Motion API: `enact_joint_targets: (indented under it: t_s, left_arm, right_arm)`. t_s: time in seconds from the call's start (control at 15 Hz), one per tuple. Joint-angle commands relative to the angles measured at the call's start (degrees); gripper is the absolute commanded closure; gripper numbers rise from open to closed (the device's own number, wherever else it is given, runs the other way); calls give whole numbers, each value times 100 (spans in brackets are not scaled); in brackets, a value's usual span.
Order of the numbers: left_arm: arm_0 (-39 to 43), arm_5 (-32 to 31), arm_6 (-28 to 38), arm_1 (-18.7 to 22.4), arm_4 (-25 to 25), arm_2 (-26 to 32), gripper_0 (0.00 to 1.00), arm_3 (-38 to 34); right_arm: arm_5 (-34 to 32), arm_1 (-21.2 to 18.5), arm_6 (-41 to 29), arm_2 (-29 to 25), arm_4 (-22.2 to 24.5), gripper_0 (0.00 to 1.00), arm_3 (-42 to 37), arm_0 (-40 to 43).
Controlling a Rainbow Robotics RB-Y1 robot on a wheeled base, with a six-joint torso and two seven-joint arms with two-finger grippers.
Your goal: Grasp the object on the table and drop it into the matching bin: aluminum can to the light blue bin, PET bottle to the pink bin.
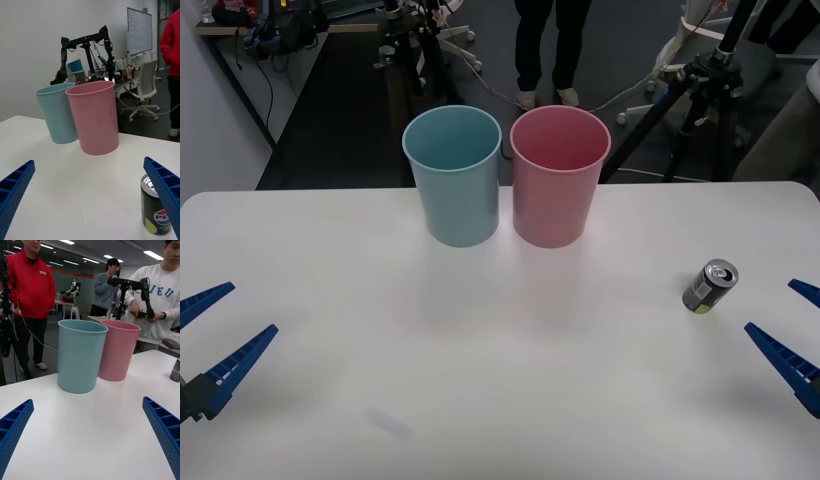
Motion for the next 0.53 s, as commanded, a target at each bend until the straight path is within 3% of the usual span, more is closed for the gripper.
enact_joint_targets:
  t_s: [0.07, 0.13, 0.53]
  left_arm:
    - [0, 0, 0, 0, 0, 0, 0, 0]
    - [0, 0, 0, 0, 0, 0, 0, 0]
    - [0, 0, 0, 0, 0, 0, 0, 0]
  right_arm:
    - [0, 0, 0, 0, 0, 0, 0, 0]
    - [21, 235, 0, 47, 2, 0, 17, 48]
    - [619, 261, 123, 214, -68, 0, -291, 312]
